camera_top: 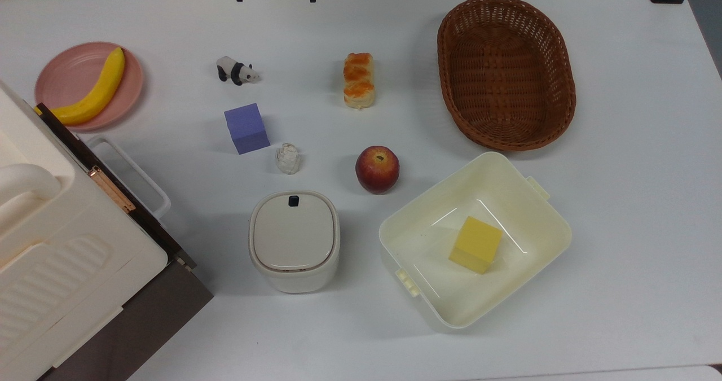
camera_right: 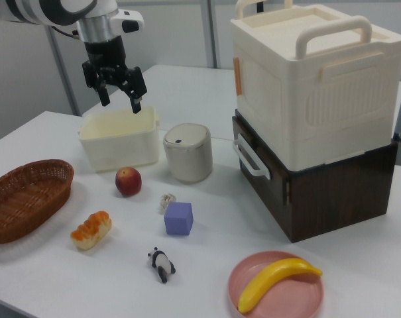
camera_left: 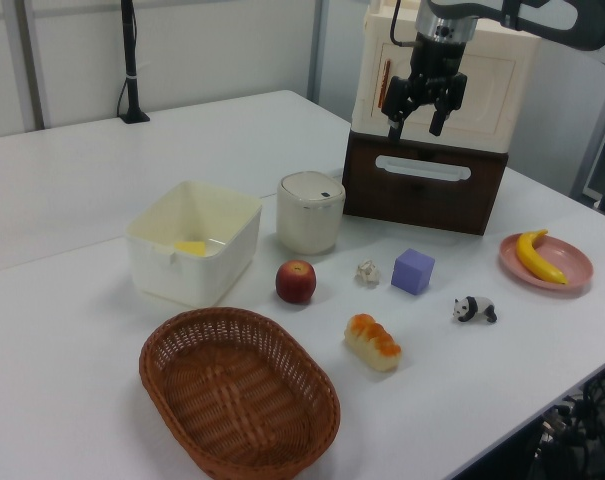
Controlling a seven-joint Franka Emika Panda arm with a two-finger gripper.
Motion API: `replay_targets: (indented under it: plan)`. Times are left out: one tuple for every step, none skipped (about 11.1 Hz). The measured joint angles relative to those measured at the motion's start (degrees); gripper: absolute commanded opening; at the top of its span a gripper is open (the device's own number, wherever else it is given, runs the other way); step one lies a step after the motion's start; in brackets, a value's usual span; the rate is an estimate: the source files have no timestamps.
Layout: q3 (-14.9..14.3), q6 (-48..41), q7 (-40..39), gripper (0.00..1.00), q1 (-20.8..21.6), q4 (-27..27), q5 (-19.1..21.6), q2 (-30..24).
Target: Put the bread in the basket
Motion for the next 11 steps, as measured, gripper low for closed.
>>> replay_targets:
  plan:
    - [-0.08, 0.27, 0.00, 1.00, -0.14, 0.01, 0.00, -0.06]
    - [-0.06, 0.27, 0.00, 1.00, -0.13, -0.06, 0.16, 0.24]
    - [-0.01, 0.27, 0.00, 1.00, -0.08, -0.07, 0.18, 0.92]
    - [0.02, 0.27, 0.00, 1.00, 0.00, -0.06, 0.19, 1.48]
    - [0.10, 0.28, 0.00, 1.00, 0.07, -0.03, 0.27, 1.68]
    - [0.21, 0.28, 0.11, 1.00, 0.15, 0.08, 0.82, 1.67]
    - [0.23, 0.28, 0.53, 1.00, 0.26, 0.38, 1.94, 1.66]
    - [0.23, 0.28, 0.82, 1.00, 0.37, 0.86, 2.39, 1.65]
    - [0.23, 0.28, 0.88, 1.00, 0.38, 1.12, 2.41, 1.65]
    - [0.23, 0.28, 0.88, 1.00, 0.38, 1.13, 2.41, 1.71]
    - [0.23, 0.28, 0.88, 1.00, 0.41, 1.13, 2.41, 1.83]
